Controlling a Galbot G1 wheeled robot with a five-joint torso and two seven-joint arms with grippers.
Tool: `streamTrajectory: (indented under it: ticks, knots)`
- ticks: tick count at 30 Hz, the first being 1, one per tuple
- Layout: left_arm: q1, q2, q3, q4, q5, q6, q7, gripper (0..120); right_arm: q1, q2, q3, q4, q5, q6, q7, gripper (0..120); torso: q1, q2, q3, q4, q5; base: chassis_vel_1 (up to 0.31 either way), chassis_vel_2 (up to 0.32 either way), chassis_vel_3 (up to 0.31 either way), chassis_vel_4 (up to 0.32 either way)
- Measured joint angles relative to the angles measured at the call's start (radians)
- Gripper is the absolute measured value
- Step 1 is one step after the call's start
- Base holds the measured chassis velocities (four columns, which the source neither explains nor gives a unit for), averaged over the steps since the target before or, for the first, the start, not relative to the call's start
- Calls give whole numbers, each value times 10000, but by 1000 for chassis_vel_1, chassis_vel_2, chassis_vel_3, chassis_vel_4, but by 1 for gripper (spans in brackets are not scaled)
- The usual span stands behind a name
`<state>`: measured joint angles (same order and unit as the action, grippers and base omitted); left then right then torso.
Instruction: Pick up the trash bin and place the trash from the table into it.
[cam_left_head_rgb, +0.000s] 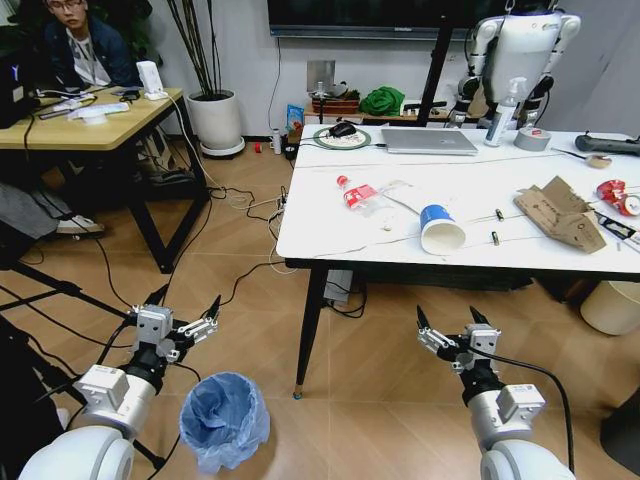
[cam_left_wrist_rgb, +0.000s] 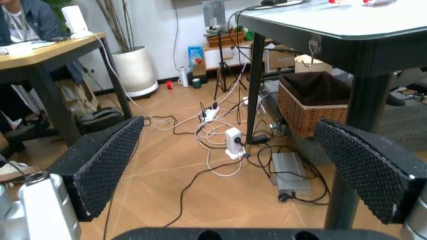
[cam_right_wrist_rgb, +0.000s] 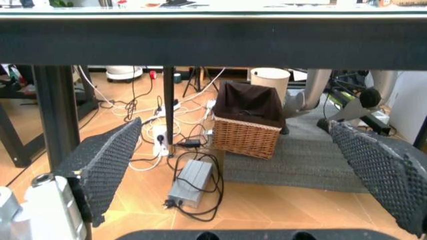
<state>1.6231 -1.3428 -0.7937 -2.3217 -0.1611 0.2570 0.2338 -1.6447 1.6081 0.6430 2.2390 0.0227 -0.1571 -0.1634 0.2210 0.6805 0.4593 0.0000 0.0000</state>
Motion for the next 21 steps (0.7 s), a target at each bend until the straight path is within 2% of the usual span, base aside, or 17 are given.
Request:
streamTrajectory:
  ticks: [21]
  knots:
    - [69, -5, -17, -77, 209, 1, 134, 100, -81, 0, 40, -1, 13, 123, 0, 100, -357, -880, -521, 0, 0, 0, 0, 0, 0]
